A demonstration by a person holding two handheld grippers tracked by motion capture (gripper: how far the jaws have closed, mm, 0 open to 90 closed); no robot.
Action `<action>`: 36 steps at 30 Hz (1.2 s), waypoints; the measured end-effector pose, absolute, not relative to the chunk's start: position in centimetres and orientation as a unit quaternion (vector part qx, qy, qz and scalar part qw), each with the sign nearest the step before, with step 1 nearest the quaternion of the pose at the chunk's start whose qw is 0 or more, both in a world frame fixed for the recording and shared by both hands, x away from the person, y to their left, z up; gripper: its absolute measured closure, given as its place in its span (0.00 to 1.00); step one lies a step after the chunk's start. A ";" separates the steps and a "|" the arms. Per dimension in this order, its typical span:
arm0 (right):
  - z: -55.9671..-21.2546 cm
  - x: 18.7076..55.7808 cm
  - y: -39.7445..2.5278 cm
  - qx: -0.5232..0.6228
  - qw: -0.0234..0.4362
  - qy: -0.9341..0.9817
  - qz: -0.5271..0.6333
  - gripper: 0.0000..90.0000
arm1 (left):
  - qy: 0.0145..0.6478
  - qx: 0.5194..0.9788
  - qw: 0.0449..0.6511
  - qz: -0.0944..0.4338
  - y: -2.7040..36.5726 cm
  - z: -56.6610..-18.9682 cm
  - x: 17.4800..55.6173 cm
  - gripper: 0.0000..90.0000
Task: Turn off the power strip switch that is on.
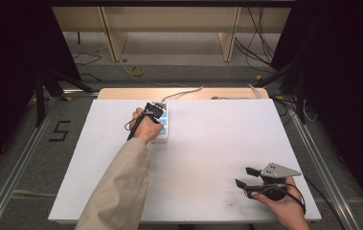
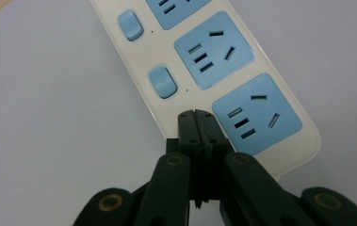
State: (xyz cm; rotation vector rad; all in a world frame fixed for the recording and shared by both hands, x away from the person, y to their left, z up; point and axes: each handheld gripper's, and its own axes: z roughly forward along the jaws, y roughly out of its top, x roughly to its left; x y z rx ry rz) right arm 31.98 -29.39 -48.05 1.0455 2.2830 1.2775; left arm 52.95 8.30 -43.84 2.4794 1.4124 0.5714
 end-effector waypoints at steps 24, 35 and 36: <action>-48.0 31.9 -29.4 0.366 0.162 0.800 0.447 0.40 | 0.497 0.836 0.122 0.198 7.9 -44.0 52.9 1.00; -48.0 31.9 -29.4 0.366 0.163 0.800 0.447 0.40 | 0.485 0.840 0.117 0.213 7.6 -44.1 52.6 1.00; -48.0 31.9 -29.4 0.366 0.163 0.800 0.447 0.40 | 0.482 0.842 0.118 0.214 7.6 -44.2 52.6 1.00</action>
